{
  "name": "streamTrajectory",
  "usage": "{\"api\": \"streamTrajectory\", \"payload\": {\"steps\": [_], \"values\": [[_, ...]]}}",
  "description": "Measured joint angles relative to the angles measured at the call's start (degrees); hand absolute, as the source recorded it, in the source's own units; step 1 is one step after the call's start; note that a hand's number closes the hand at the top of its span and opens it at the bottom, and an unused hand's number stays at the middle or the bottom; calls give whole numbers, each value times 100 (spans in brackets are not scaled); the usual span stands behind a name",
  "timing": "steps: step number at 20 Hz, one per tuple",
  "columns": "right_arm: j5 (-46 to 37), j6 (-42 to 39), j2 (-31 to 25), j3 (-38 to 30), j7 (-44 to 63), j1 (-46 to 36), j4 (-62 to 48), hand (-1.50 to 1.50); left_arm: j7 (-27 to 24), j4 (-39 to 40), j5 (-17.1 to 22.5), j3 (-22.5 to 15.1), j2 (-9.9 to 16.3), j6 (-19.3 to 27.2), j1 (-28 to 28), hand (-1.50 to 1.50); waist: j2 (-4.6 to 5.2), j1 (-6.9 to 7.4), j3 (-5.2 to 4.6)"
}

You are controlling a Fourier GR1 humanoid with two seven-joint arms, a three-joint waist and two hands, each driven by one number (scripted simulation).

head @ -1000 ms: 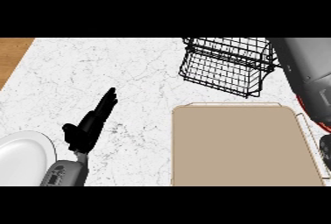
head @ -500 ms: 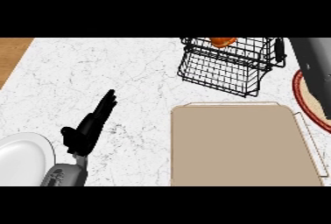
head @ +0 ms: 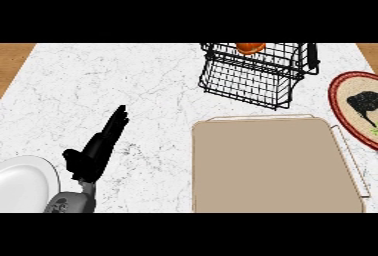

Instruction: Pick the squash from the tray and place it in the tiered basket

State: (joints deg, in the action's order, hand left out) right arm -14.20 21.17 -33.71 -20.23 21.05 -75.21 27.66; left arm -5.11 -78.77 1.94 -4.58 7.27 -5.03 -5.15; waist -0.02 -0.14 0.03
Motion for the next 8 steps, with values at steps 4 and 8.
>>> {"api": "streamTrajectory", "payload": {"steps": [4,8], "values": [[468,-363,-477,-434,-346,672,473,-150,-53,73,24,99,56,-21,26,0,-27,-96,0],[864,-1131,-1166,-781,-467,1305,742,-150,-108,74,3,112,61,-37,45,0,-27,-102,0]]}}
